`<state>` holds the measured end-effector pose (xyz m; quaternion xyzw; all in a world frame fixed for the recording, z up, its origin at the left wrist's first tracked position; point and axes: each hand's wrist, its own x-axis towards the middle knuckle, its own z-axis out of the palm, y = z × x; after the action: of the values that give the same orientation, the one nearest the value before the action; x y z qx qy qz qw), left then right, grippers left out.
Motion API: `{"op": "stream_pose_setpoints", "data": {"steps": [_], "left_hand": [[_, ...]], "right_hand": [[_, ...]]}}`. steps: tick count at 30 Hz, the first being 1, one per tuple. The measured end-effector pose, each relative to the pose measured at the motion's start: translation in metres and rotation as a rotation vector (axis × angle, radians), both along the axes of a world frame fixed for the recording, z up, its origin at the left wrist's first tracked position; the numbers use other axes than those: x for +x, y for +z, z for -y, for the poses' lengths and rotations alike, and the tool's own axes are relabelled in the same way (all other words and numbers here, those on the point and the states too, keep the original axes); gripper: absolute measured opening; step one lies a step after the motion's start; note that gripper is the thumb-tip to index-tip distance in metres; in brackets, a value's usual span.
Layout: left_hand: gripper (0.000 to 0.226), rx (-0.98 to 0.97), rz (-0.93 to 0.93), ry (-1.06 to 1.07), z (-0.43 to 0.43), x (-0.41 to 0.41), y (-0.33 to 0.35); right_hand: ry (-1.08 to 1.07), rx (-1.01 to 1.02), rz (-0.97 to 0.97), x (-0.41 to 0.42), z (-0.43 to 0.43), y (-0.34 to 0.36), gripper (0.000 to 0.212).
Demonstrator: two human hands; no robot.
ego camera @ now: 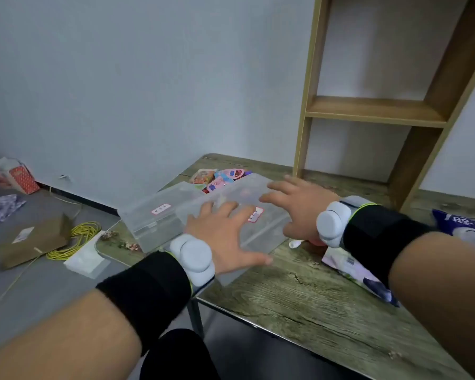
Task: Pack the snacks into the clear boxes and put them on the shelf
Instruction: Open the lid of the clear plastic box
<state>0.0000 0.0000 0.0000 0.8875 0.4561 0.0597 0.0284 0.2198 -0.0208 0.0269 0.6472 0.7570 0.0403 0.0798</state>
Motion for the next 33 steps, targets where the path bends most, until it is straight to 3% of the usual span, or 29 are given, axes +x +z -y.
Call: {"op": "stream_pose_setpoints", "data": {"steps": [3,7,10,13,15,18,23,29,33], "left_hand": [[0.098,0.01,-0.1,-0.042,0.0,-0.003,-0.009],[0.075,0.055,-0.118,-0.085,-0.009,-0.011,-0.015],[0.069,0.014,-0.11,-0.129,-0.014,-0.018,-0.014],[0.066,0.001,-0.068,-0.184,-0.02,-0.028,-0.009],[0.063,0.013,-0.008,-0.225,-0.023,-0.033,-0.005],[0.058,0.024,0.098,-0.241,-0.028,-0.042,0.004],[0.046,0.048,0.3,-0.202,-0.045,-0.053,0.027],[0.033,0.153,0.522,-0.054,-0.086,-0.062,0.047],[0.027,0.099,0.725,0.11,-0.114,-0.058,0.05]], "right_hand": [[-0.057,-0.075,0.049,-0.002,0.003,-0.003,0.079],[-0.089,-0.06,0.1,-0.002,-0.002,-0.012,0.073],[-0.085,-0.028,0.146,0.003,-0.006,-0.02,0.08],[-0.095,0.06,0.129,0.003,-0.008,-0.022,0.057],[-0.1,0.101,0.118,0.001,-0.007,-0.025,0.053],[-0.12,0.134,0.127,0.0,-0.004,-0.022,0.067],[-0.119,0.311,0.133,-0.002,-0.009,0.01,0.037],[-0.051,0.453,0.101,-0.003,-0.032,0.05,0.035],[-0.02,0.507,0.01,0.001,-0.06,0.071,0.034]]}}
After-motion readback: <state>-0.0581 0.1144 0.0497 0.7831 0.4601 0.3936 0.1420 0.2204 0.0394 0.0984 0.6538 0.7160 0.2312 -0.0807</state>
